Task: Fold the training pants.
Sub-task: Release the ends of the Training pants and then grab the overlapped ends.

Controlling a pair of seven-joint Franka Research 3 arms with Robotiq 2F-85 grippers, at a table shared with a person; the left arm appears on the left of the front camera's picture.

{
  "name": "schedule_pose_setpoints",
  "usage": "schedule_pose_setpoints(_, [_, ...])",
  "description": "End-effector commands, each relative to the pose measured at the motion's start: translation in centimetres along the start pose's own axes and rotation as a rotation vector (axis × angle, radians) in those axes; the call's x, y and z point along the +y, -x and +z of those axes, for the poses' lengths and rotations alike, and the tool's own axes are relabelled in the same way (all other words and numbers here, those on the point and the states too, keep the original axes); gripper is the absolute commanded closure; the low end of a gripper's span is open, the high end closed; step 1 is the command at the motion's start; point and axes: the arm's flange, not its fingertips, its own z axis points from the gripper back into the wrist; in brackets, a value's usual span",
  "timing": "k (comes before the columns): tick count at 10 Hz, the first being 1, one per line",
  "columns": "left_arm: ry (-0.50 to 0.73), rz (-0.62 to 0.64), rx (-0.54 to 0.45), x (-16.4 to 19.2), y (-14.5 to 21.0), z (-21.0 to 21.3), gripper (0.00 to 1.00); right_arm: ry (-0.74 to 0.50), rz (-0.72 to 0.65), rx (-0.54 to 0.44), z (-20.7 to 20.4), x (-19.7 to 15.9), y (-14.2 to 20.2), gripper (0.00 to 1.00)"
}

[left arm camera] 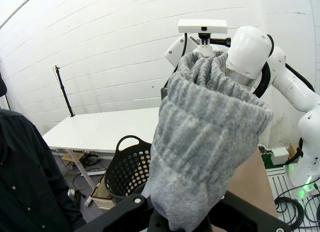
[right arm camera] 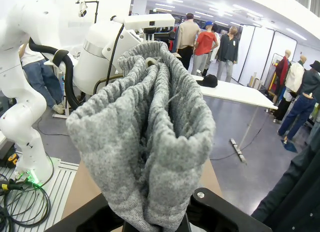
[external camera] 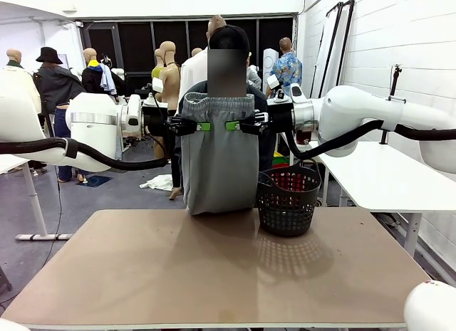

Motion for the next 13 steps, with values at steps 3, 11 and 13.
schedule_pose_setpoints(3, [-0.008,-0.004,0.003,-0.29,-0.36,0.08,1.00,0.002,0.014,0.000,-0.15,0.23,-0.23,1.00])
schedule_pose_setpoints(11, [-0.008,-0.004,0.003,-0.29,-0.36,0.08,1.00,0.002,0.014,0.000,-0.15,0.23,-0.23,1.00])
schedule_pose_setpoints(13, [-0.008,-0.004,0.003,-0.29,-0.36,0.08,1.00,0.002,0.014,0.000,-0.15,0.23,-0.23,1.00])
